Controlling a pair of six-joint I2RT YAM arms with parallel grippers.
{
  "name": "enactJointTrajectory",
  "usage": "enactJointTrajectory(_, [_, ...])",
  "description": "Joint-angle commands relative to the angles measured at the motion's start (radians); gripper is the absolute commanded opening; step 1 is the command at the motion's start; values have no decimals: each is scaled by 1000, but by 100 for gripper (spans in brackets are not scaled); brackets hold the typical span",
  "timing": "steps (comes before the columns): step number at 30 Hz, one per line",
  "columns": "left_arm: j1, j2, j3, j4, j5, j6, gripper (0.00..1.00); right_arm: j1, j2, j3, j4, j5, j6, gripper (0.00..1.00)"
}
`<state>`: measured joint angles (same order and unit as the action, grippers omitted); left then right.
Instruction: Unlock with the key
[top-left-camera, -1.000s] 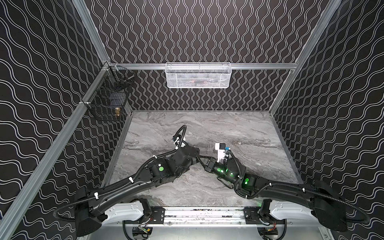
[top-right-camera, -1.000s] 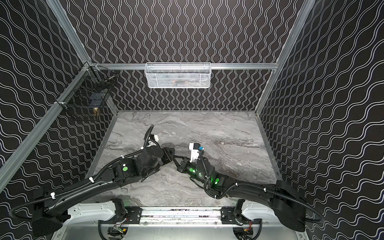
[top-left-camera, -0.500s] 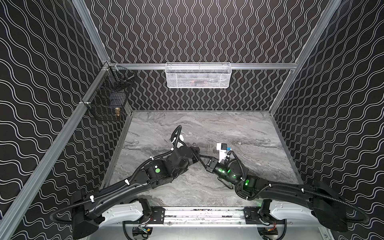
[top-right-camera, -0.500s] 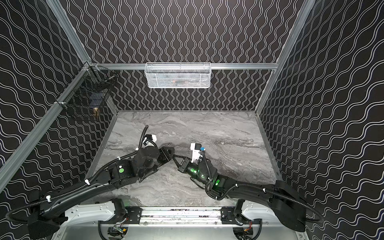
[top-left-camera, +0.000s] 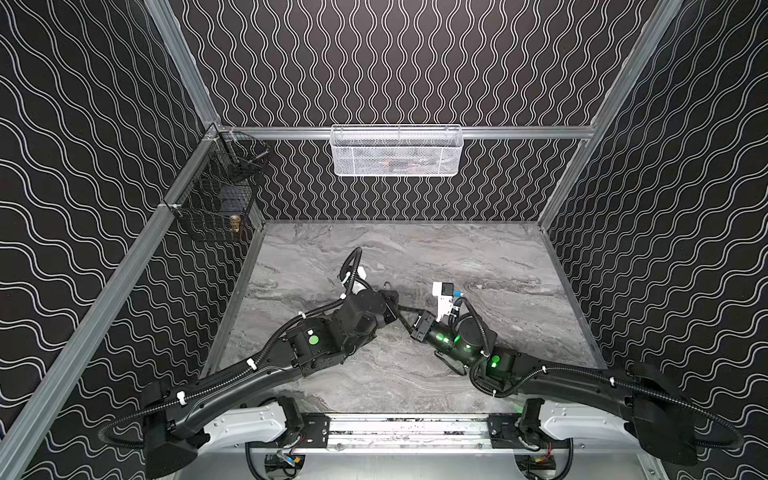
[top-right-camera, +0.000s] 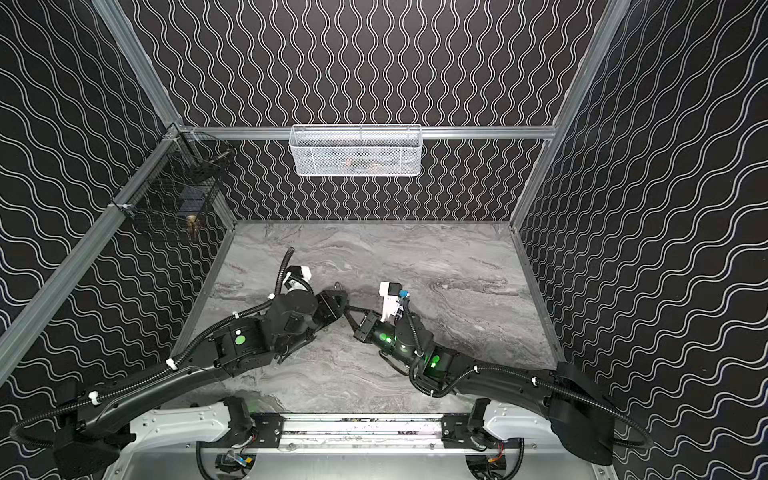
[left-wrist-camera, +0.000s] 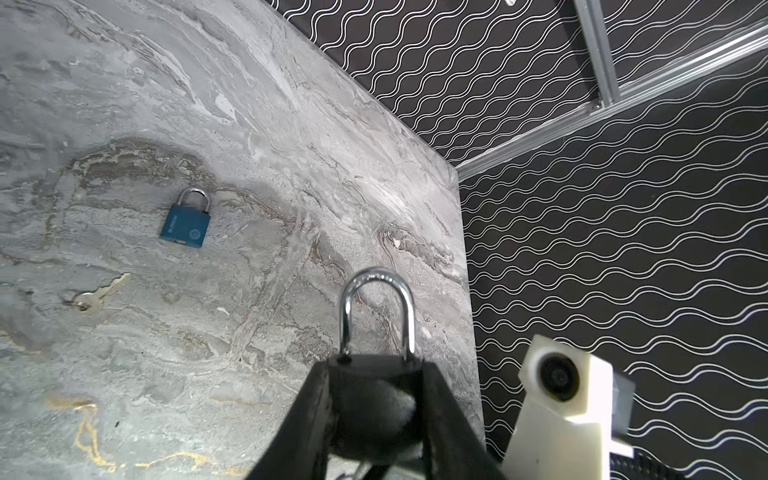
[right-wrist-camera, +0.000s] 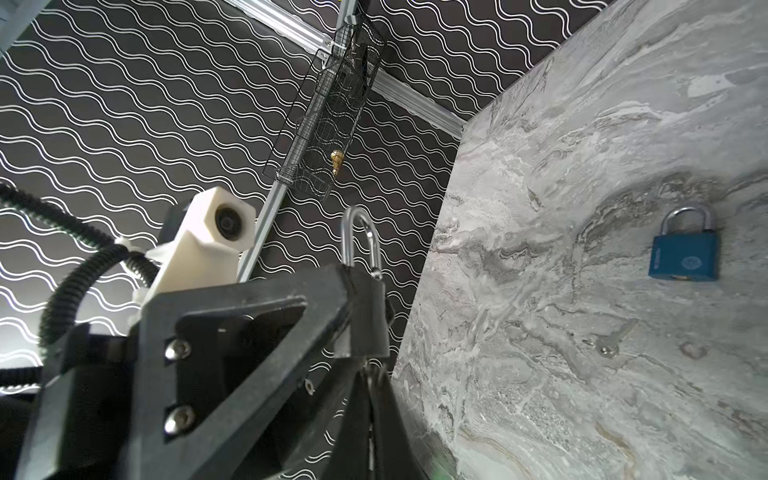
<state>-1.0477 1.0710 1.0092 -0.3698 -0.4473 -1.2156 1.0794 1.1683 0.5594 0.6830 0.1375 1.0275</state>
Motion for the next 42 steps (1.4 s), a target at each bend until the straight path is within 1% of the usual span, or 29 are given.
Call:
enactJointTrajectory(1, [-3,3,12,-36,21,40,9,1,-5,11,11,14,-34,9])
enactJointTrajectory(6, [-3,5,29,-65,-33,113,10,1,-13,20,-39,15,-58,24])
enactJointTrajectory(9, [-2,11,50,-107,-68,155,10,0,-25,19,-61,8,-71,38])
enactJointTrajectory(12, [0,10,58,-129,-87,221,10,0,-51,29,-118,-6,-102,45])
enactJointTrajectory(16, [2,-1,47,-134,-94,351,9,0,-107,53,-261,-4,-145,56])
enactJointTrajectory(18, [0,-18,17,-104,-89,442,8,-2,-141,75,-360,9,-174,61])
enactJointTrajectory(19, [3,-26,-3,-91,-89,474,8,-5,-156,90,-412,17,-184,62])
enactJointTrajectory(21, [3,-48,-38,-78,-99,535,6,-11,-183,125,-531,38,-204,68])
enactJointTrajectory(25, [3,-98,-138,34,-76,678,5,-47,-213,182,-691,19,-236,76])
enactJointTrajectory(28, [3,-129,-209,140,-28,782,4,-111,-209,233,-789,-73,-267,79])
enactJointTrajectory(31, [3,-140,-252,208,17,857,4,-180,-183,287,-873,-188,-305,80])
enactJointTrajectory(32, [3,-140,-268,235,29,877,4,-197,-172,304,-900,-211,-321,81])
enactJointTrajectory(35, [3,-129,-301,292,55,921,4,-230,-140,354,-970,-241,-353,82])
enactJointTrajectory(41, [3,-115,-358,414,132,995,4,-256,-60,430,-1027,-298,-432,84])
enactJointTrajectory(42, [2,-119,-372,439,137,1007,4,-257,-45,466,-1045,-298,-447,84])
